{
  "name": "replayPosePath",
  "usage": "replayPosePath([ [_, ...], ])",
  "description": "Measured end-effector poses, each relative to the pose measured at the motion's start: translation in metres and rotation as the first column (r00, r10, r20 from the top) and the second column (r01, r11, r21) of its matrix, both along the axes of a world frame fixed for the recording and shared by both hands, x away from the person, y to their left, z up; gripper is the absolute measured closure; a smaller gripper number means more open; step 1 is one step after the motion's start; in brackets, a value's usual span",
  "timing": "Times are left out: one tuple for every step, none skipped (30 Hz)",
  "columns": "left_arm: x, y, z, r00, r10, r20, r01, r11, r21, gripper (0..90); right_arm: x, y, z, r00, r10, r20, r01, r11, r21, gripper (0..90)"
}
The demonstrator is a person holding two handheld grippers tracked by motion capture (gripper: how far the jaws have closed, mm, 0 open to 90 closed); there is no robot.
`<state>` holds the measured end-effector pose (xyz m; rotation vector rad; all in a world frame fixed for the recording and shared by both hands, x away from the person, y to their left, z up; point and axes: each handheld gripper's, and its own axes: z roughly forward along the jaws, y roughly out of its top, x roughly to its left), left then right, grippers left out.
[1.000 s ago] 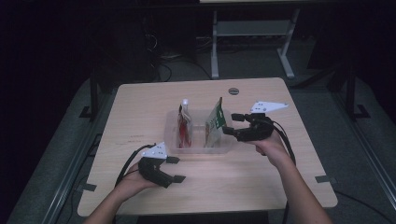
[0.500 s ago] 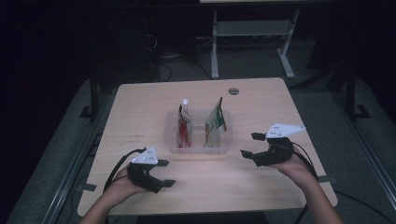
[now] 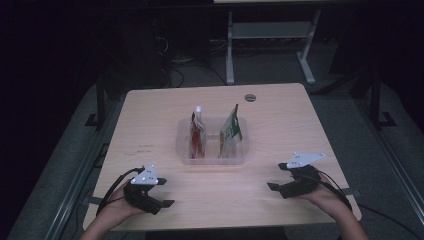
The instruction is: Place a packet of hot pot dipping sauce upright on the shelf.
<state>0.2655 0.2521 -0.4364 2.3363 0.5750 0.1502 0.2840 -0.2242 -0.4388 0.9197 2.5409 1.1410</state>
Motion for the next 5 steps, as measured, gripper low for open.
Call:
replayPosePath([
  [0.0005,0.0011,0.0001,1.0,0.004,-0.001,-0.004,1.0,-0.002,21.6,0.0003,0.0007,-0.0005,1.0,0.0,-0.003,0.0,1.0,-0.001,17.9],
  [0.0009,0.0018,0.0001,1.0,0.005,0.0,-0.005,1.0,-0.006,21.6,0.0006,0.0012,-0.0008,1.0,0.001,-0.005,-0.001,1.0,-0.003,17.6],
  [0.0008,0.0022,0.0002,1.0,0.009,-0.003,-0.009,0.9999,-0.008,21.6,0.0007,0.0014,-0.0007,1.0,0.0,-0.006,0.0,1.0,0.001,17.5],
  [0.0011,0.0031,0.0004,1.0,0.007,-0.002,-0.007,1.0,-0.002,21.6,0.0008,0.0013,-0.0006,1.0,0.0,-0.004,0.0,1.0,0.003,17.3],
  [0.0012,0.0033,0.0004,1.0,0.007,-0.001,-0.007,1.0,-0.001,21.6,0.0008,0.001,-0.0005,1.0,-0.001,-0.002,0.001,1.0,0.007,17.1],
])
